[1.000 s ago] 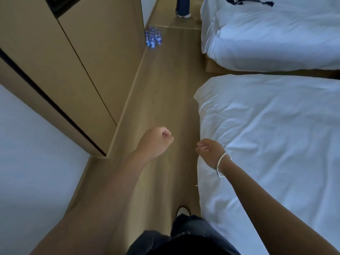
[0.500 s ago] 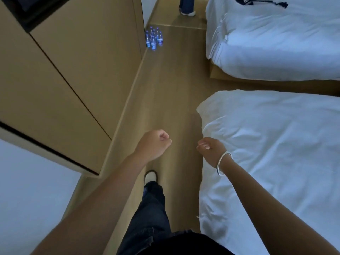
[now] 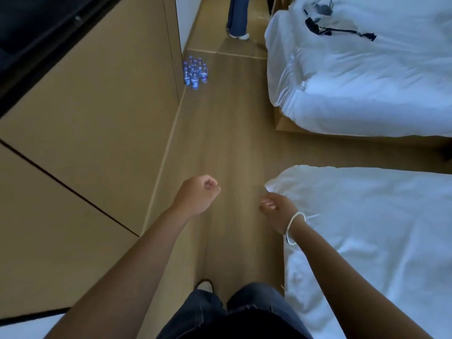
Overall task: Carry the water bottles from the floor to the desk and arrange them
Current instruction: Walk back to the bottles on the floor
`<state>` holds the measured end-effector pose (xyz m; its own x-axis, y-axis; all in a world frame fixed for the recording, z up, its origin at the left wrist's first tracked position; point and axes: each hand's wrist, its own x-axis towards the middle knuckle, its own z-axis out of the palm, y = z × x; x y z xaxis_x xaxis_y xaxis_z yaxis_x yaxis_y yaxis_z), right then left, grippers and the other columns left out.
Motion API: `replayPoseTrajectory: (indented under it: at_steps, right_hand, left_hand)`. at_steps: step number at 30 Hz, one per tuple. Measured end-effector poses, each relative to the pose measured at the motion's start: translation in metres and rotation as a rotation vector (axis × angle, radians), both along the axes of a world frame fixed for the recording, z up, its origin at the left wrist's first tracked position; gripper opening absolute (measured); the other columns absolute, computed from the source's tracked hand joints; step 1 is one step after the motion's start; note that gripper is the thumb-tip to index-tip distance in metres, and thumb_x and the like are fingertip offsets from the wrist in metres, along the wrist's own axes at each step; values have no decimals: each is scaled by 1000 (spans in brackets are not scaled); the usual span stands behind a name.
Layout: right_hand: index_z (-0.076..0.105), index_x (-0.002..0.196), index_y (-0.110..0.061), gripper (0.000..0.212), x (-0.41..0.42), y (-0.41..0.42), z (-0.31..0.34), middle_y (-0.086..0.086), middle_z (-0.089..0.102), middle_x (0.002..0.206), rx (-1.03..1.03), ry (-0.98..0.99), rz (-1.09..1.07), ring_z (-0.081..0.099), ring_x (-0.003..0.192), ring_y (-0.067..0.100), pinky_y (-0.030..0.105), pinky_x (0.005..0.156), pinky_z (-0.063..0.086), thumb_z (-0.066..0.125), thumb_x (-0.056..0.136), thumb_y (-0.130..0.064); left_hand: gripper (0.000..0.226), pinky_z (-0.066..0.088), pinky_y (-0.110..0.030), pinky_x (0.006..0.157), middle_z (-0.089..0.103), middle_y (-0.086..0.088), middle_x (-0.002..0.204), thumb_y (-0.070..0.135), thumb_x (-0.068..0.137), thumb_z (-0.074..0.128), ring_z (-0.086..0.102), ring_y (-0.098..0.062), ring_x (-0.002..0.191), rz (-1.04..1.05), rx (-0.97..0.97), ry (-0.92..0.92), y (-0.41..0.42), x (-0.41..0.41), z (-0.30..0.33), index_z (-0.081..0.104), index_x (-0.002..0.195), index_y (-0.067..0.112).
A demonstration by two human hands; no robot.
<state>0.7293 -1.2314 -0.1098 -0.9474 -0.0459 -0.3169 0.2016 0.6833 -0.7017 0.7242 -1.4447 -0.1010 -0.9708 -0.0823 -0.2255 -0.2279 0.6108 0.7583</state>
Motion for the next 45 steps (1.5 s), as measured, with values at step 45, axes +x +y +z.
replayPoseTrajectory:
  at_steps: [45]
  right_hand:
    - [65,103,-10,19,-755,-101,-22,3,67,96,55,-66,138,56,84,11,20,78,43,56,86,-16]
  left_hand:
    - [3,36,-18,64,60,10,79,23,83,64,55,-10,78,60,-23,-79,-97,-753,-24,62,82,23]
